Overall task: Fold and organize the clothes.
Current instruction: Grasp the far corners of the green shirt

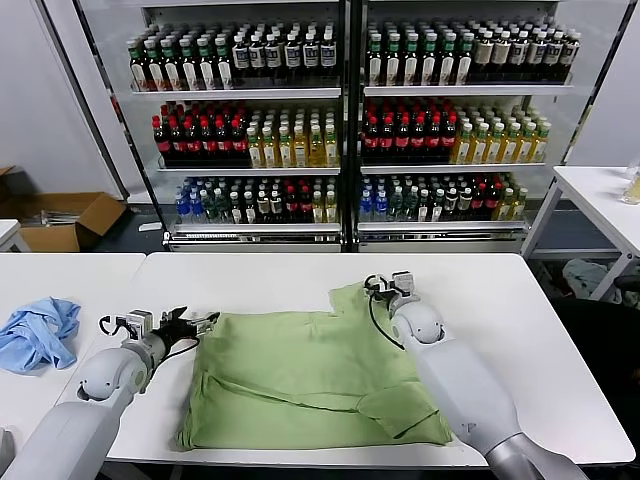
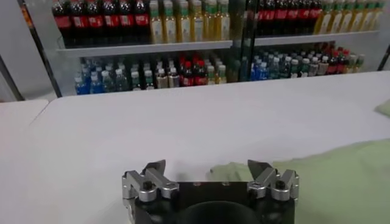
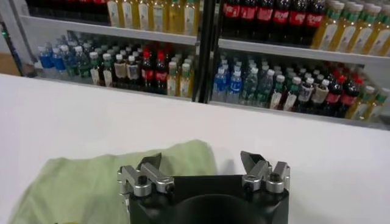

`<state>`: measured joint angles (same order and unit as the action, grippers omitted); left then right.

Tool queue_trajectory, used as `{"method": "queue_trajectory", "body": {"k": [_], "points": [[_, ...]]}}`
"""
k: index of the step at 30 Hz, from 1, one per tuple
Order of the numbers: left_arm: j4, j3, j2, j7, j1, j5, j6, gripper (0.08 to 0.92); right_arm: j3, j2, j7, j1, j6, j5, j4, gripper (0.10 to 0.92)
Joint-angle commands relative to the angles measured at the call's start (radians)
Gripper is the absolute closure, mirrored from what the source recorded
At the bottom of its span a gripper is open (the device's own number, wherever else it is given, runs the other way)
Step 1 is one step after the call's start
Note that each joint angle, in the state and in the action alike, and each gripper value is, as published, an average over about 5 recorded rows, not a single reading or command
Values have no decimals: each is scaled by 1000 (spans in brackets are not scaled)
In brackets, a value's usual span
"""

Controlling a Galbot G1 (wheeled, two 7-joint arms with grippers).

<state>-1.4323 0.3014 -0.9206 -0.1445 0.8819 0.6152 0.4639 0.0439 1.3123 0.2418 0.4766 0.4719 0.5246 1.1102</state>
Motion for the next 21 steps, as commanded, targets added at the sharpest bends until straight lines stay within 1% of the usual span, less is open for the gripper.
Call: {"method": "queue_trajectory", "body": {"k": [1, 8, 11, 15, 21], "points": [[50, -15, -3, -46, -26, -13, 5, 177, 10, 30, -2, -24, -18, -9, -69, 203], [51, -11, -7, -56, -24, -21, 6, 177, 3, 26, -7, -21, -15, -4, -64, 203], [51, -11, -9, -64, -18, -25, 4, 204, -3, 25, -10, -18, -16, 1, -61, 222], [51, -9, -11, -70, -11, -28, 2, 311, -5, 22, -14, -16, -14, 9, -60, 318], [52, -6, -13, -89, -3, -29, -15, 485, -6, 23, -18, -12, -11, 16, -58, 492]]}}
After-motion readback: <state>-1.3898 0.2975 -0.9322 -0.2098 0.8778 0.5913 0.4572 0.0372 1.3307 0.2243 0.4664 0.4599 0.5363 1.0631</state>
